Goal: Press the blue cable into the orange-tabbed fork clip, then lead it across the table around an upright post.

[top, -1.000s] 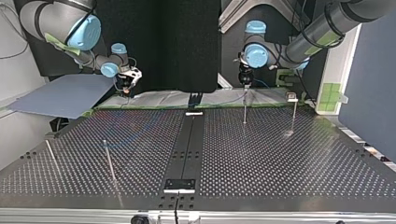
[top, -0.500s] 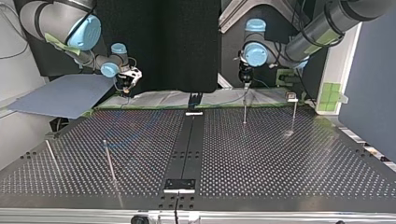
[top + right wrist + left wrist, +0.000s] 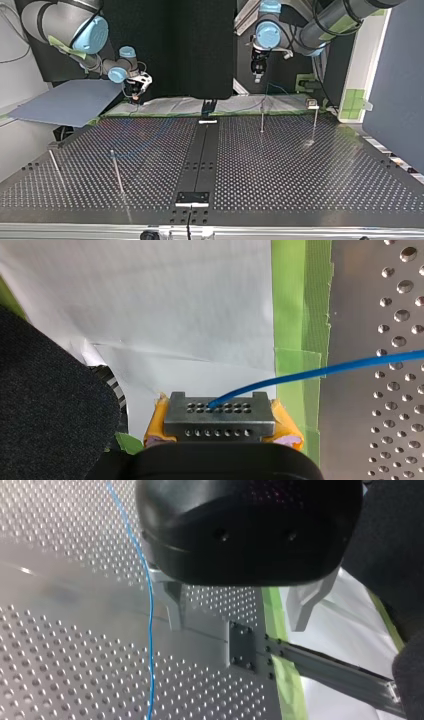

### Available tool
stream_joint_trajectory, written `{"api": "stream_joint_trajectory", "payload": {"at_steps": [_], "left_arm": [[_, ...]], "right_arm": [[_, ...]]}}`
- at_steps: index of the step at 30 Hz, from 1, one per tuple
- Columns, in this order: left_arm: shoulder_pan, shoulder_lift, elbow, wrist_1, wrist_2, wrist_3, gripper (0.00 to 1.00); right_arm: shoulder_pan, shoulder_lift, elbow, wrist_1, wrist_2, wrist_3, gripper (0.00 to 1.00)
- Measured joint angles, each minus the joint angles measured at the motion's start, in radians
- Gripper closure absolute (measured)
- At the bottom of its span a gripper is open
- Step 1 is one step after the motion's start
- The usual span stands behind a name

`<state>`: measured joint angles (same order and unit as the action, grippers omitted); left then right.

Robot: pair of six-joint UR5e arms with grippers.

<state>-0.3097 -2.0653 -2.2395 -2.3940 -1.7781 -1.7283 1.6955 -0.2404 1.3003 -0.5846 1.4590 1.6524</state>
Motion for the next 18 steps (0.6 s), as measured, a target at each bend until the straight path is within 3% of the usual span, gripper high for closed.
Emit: {"api": "stream_joint_trajectory", "payload": {"at_steps": [13,18], "left_arm": [[-0.134,0.123,-0.134,0.134,-0.133,-0.123,0.01],[-0.183,0.156,-0.183,0.184,-0.183,-0.147,0.01]], "right_arm": [[0.003,0.000,0.000,0.000,-0.003,0.000,1.00],[0.003,0.000,0.000,0.000,-0.003,0.000,1.00]]}}
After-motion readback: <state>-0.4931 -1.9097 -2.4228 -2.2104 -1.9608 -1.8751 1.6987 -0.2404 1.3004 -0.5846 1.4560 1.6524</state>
